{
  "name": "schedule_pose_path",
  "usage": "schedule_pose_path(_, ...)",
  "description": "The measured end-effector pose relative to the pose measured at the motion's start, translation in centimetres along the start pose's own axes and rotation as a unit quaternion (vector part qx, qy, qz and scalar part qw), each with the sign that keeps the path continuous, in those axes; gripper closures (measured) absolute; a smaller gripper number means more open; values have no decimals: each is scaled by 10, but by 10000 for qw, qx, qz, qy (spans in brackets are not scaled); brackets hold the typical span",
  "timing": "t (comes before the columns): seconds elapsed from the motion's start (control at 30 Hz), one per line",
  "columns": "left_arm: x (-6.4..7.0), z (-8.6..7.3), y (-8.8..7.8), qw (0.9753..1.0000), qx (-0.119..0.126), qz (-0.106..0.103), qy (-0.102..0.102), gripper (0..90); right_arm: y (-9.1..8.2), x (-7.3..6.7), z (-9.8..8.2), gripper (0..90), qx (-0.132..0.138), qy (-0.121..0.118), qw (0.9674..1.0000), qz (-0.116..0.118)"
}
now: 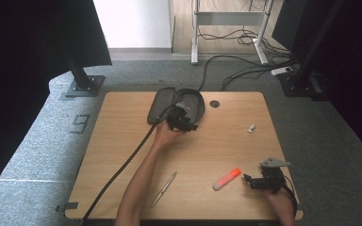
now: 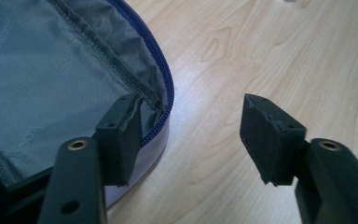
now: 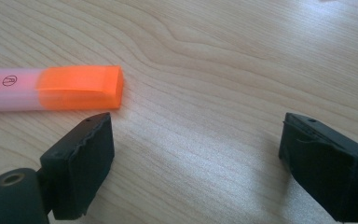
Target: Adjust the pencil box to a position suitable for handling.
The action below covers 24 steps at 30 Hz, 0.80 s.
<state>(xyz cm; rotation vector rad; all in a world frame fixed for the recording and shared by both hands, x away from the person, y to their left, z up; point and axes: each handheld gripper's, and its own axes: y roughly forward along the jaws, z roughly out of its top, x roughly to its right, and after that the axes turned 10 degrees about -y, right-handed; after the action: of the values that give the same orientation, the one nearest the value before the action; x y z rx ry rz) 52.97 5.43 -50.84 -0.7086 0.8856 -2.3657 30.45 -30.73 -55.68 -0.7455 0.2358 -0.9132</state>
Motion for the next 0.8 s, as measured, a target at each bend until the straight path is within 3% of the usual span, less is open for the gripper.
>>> schedule_pose_path(0.47, 14, -14, -6, 9997, -42, -177, 135, 585, 0, 0, 0, 100, 0, 2, 10000, 0)
schedule_pose_path(0.8, 30, -20, -6, 9991, -168, -306, 256, 638, 0, 0, 0, 100, -1, 2, 10000, 0)
